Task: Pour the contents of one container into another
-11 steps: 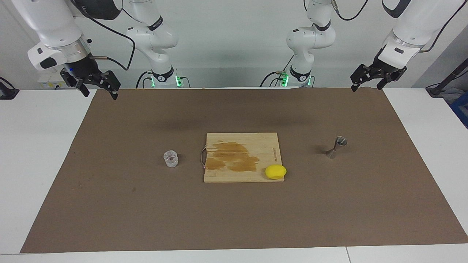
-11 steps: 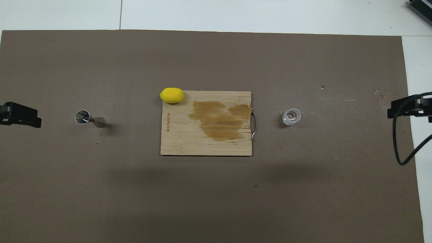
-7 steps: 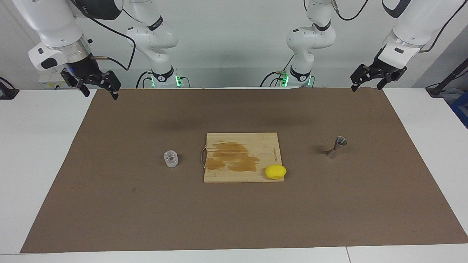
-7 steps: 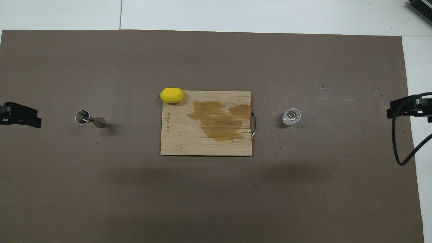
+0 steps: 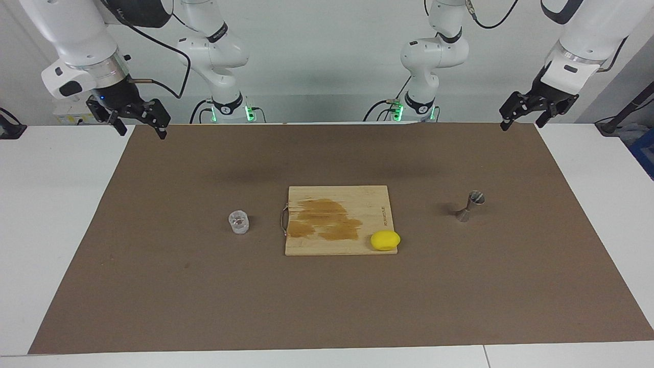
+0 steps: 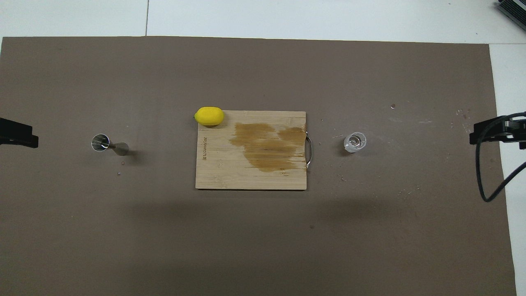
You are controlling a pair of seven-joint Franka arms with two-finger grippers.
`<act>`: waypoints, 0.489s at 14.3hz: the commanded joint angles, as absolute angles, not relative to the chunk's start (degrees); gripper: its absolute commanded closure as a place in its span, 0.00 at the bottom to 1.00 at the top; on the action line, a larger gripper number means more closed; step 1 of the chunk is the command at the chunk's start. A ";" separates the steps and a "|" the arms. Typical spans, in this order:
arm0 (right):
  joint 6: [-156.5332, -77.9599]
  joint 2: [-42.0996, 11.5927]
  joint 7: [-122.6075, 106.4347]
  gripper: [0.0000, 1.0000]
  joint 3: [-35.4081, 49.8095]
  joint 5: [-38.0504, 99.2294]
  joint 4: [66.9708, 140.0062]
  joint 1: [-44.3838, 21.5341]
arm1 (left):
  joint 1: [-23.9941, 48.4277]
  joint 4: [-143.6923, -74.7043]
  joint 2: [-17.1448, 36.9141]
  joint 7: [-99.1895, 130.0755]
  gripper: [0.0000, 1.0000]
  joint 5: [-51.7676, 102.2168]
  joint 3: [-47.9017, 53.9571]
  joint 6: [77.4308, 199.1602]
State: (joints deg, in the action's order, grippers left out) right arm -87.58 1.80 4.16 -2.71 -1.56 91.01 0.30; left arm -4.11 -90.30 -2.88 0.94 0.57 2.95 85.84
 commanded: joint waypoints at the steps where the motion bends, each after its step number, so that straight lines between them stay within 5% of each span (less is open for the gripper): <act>1: -88.86 3.43 3.69 0.00 -2.55 -2.11 93.25 0.61 | -4.92 -93.42 -4.57 0.79 0.00 -0.53 3.25 89.71; 7: -89.39 3.43 3.95 0.00 -2.64 -2.20 93.25 0.62 | -4.22 -94.83 -5.45 0.88 0.00 -0.53 3.51 90.26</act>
